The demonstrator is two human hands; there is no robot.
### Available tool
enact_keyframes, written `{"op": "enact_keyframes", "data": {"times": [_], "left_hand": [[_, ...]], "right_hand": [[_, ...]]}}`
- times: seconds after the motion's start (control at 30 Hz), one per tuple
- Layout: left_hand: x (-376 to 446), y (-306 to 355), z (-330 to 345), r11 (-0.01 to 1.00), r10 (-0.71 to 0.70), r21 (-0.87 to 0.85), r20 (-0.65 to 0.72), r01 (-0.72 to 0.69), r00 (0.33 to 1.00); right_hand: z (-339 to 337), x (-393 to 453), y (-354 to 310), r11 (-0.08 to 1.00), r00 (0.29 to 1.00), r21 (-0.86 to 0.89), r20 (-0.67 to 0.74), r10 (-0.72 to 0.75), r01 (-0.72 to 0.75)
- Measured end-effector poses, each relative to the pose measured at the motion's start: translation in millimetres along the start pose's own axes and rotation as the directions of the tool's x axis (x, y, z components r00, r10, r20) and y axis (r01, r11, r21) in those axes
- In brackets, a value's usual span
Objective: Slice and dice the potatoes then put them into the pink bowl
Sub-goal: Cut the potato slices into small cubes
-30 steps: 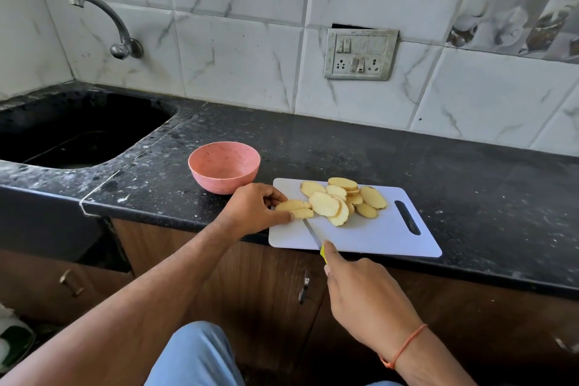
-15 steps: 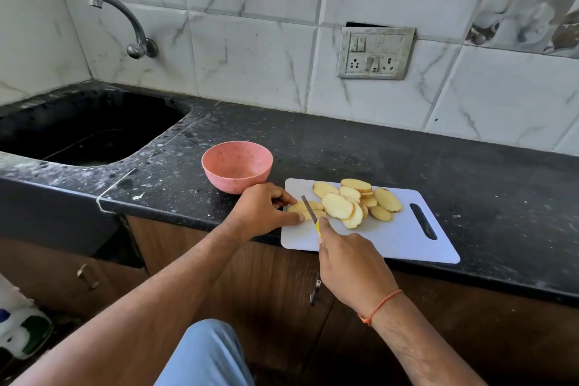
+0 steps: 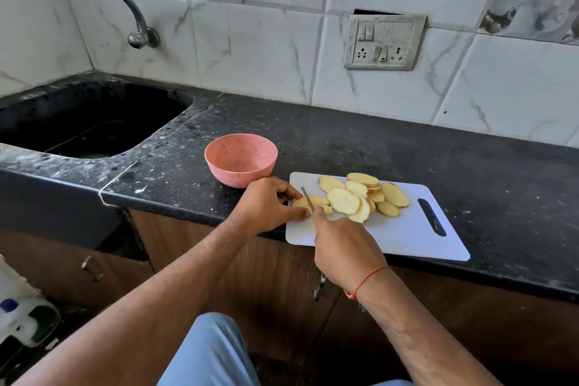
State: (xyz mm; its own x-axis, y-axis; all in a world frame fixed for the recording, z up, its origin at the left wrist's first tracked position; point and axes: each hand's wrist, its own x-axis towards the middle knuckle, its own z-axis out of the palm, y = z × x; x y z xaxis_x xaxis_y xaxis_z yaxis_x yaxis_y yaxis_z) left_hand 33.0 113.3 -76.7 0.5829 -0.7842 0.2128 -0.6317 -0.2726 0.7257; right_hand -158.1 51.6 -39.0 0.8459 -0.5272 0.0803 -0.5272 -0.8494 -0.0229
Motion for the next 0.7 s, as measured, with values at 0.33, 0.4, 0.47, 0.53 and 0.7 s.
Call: {"op": "enact_keyframes", "data": {"times": [0.33,0.4,0.47,0.53,0.7], "left_hand": [[-3,3,-1,1.000,-0.004,0.023,-0.003,0.004,1.000],[-3,4,0,1.000,-0.009,0.028,-0.002,0.009,1.000],[-4,4,1,0.999,0.001,0.050,0.008,-0.001,1.000],[-7,4,-1,0.998,0.015,0.065,0.030,-0.017,0.999],[-9,4,-7,0.997,0.010,0.070,0.026,-0.012,1.000]], "right_hand": [[-7,-62,12,1.000,0.999,-0.004,0.029,-0.028,0.028],[-11,-72,13,0.999,0.998,0.028,0.050,-0.033,0.031],[-17,-78,15,0.997,0.998,0.069,0.050,-0.034,0.031],[-24,-82,15,0.994,0.999,0.101,0.024,-0.032,0.029],[-30,-69,17,0.991,0.997,0.133,-0.077,-0.017,0.027]]}}
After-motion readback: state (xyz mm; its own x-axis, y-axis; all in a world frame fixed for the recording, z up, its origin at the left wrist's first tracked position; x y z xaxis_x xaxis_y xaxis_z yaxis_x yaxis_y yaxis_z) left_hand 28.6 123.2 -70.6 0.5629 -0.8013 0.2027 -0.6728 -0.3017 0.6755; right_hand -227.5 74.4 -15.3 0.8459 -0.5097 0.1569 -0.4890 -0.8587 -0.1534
